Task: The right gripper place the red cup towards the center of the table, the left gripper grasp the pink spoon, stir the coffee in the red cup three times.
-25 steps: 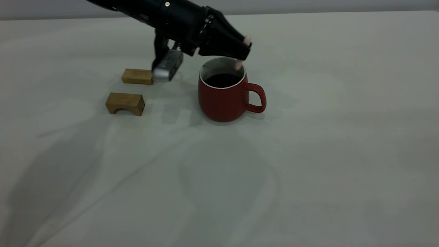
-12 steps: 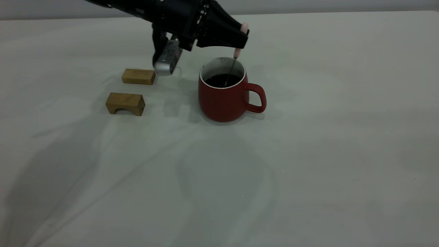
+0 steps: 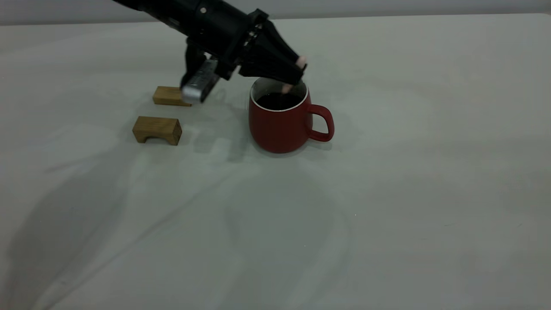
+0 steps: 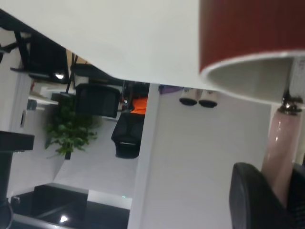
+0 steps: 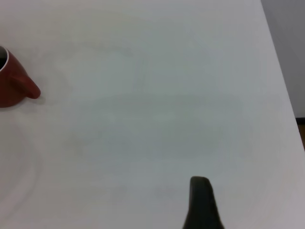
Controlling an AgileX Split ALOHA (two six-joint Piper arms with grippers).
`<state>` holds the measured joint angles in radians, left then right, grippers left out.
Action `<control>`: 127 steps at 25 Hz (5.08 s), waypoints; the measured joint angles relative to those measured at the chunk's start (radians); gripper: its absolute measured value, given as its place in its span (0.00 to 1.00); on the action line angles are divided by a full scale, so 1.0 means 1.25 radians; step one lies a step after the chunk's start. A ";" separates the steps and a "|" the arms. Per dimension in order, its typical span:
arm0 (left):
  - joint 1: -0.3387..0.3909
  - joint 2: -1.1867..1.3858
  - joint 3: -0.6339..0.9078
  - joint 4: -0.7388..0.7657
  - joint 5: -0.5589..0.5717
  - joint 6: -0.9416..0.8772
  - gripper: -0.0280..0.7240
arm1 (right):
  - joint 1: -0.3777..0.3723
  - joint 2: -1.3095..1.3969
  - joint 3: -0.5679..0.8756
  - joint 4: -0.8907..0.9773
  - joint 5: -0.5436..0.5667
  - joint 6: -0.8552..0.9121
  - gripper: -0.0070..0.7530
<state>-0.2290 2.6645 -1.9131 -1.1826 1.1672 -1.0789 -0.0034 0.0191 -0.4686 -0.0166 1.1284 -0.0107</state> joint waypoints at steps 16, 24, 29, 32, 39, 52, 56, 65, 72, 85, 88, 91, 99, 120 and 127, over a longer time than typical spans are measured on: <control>-0.009 0.001 0.000 -0.061 -0.010 0.077 0.29 | 0.000 0.000 0.000 0.000 0.000 0.000 0.78; -0.007 -0.028 0.000 -0.032 -0.006 0.079 0.48 | 0.000 0.000 0.000 0.000 0.000 0.000 0.78; -0.006 -0.098 -0.031 0.103 0.000 0.070 0.49 | 0.000 0.000 0.000 0.000 0.000 0.000 0.78; -0.006 -0.136 -0.076 0.221 0.000 0.061 0.49 | 0.000 0.000 0.000 0.000 0.000 0.000 0.78; -0.006 -0.227 -0.199 0.508 0.000 0.059 0.49 | 0.000 0.000 0.000 0.000 0.000 0.000 0.78; -0.002 -0.494 -0.221 0.831 0.000 0.598 0.49 | 0.000 0.000 0.000 0.000 0.000 0.000 0.78; -0.002 -0.579 -0.135 0.840 0.000 0.675 0.49 | 0.000 0.000 0.000 0.000 0.000 0.000 0.78; -0.002 -0.864 0.374 0.918 0.000 0.662 0.49 | 0.000 0.000 0.000 0.000 0.000 0.000 0.78; -0.002 -1.142 0.665 0.946 0.000 0.806 0.49 | 0.000 0.000 0.000 0.000 0.000 0.000 0.78; 0.199 -1.673 0.965 0.937 0.000 0.856 0.49 | 0.000 0.000 0.000 0.000 0.000 0.000 0.78; 0.211 -1.763 1.013 0.928 0.000 0.863 0.49 | 0.000 0.000 0.000 0.000 0.000 0.000 0.78; 0.214 -1.862 1.059 0.913 -0.004 0.873 0.49 | 0.000 0.000 0.000 0.000 0.000 0.000 0.78; 0.214 -2.047 1.127 0.908 -0.035 0.880 0.49 | 0.000 0.000 0.000 0.000 0.000 0.001 0.78; 0.191 -2.146 1.141 0.936 -0.030 0.879 0.49 | 0.000 0.000 0.000 0.000 0.000 0.001 0.78; 0.191 -2.146 1.141 0.937 -0.030 0.878 0.49 | 0.000 0.000 0.000 0.000 0.000 0.001 0.78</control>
<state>0.0101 -0.0185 -0.4874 -0.0110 1.1302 0.0185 -0.0034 0.0191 -0.4686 -0.0166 1.1284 -0.0099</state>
